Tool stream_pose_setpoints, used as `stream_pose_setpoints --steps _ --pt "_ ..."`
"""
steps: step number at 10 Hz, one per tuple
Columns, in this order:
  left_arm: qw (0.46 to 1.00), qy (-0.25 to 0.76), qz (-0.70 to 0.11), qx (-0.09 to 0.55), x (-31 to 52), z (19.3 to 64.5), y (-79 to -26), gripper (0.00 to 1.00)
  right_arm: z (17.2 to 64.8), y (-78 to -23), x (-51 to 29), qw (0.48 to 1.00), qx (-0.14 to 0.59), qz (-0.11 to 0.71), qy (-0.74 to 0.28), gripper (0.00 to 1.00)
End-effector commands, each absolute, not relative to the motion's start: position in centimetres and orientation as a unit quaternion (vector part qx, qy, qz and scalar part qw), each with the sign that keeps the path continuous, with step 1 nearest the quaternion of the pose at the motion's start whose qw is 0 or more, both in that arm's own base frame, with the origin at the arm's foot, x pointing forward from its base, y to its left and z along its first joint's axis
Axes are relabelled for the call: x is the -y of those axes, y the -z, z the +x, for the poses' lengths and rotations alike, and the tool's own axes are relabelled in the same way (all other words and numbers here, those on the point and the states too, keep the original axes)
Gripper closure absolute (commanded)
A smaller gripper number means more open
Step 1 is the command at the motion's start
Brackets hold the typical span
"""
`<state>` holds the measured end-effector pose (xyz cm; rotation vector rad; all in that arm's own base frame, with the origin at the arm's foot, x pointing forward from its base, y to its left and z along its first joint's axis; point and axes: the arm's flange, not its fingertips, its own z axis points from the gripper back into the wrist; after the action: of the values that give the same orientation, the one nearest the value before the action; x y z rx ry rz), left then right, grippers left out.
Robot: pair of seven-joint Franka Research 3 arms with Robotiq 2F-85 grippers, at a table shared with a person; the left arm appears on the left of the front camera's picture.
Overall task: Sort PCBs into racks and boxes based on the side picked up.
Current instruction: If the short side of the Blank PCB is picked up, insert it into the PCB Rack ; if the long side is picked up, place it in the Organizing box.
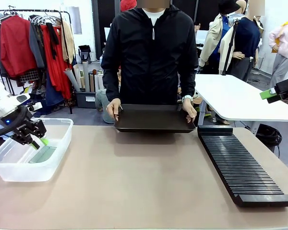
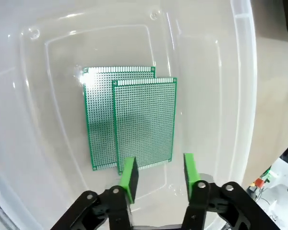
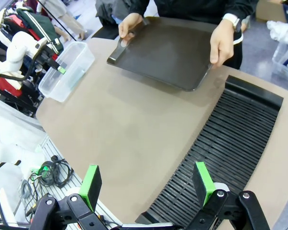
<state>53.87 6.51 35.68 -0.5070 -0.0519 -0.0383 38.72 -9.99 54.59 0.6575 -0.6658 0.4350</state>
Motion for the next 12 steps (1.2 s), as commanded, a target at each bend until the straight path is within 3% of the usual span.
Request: stream_pose_setpoints --steps 1,6,12 --pt "0.974 0.014 -0.224 0.021 -5.8 53.4 -37.6 0.0 38.8 -54.6 9.9 0.867 0.326 0.315 -0.207 0.0" --pt "0.984 0.006 -0.179 0.005 -3.7 53.3 -42.3 0.0 38.8 -54.6 9.9 0.867 0.326 0.315 -0.207 0.0" --pt "0.982 0.012 -0.188 0.016 -3.9 53.1 -41.9 0.0 38.8 -54.6 9.9 0.867 0.326 0.315 -0.207 0.0"
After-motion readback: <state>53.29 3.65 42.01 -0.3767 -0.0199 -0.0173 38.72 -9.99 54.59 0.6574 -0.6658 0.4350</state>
